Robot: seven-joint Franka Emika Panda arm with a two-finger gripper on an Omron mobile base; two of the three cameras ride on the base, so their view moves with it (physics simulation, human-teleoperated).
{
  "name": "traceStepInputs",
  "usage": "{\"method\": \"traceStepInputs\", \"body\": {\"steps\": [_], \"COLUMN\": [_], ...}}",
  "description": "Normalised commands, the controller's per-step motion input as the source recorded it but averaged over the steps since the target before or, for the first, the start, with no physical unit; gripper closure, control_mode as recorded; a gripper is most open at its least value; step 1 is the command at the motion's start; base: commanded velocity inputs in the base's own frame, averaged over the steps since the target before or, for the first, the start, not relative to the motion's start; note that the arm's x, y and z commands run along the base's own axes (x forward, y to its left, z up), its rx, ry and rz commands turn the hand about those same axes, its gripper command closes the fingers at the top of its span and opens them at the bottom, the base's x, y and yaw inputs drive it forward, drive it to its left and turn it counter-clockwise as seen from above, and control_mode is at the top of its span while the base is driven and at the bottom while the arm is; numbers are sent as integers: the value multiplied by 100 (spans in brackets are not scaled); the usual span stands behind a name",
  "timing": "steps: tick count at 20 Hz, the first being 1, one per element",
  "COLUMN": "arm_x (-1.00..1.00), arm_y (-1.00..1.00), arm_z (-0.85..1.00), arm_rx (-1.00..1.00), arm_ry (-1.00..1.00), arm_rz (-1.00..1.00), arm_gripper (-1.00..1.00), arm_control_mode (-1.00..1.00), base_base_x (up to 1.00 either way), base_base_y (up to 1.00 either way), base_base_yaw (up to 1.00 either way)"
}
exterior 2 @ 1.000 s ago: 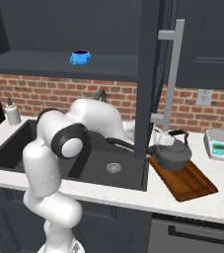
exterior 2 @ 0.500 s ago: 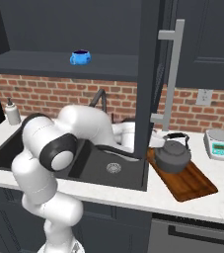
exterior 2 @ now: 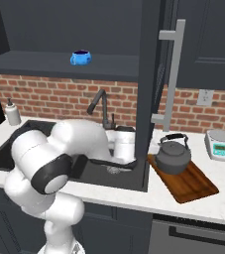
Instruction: Pick the kettle from the counter and place it on the tray. Then pick the mug from the cabinet and place it on the tray. Then close the cabinet doors.
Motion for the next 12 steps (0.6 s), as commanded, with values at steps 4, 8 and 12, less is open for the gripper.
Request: {"method": "traceStepInputs", "body": {"steps": [4, 8, 12], "arm_x": [-47, -36, -29], "arm_y": [37, 40, 55], "arm_z": [17, 40, 47], "arm_rx": [0, 9, 10], "arm_ry": [0, 8, 7], "arm_rz": [0, 0, 0], "arm_gripper": [-100, -100, -100], "arm_control_mode": [-100, -100, -100], "base_base_x": [0, 0, 0], "base_base_y": [0, 0, 0], "base_base_yaw": [0, 0, 0]}}
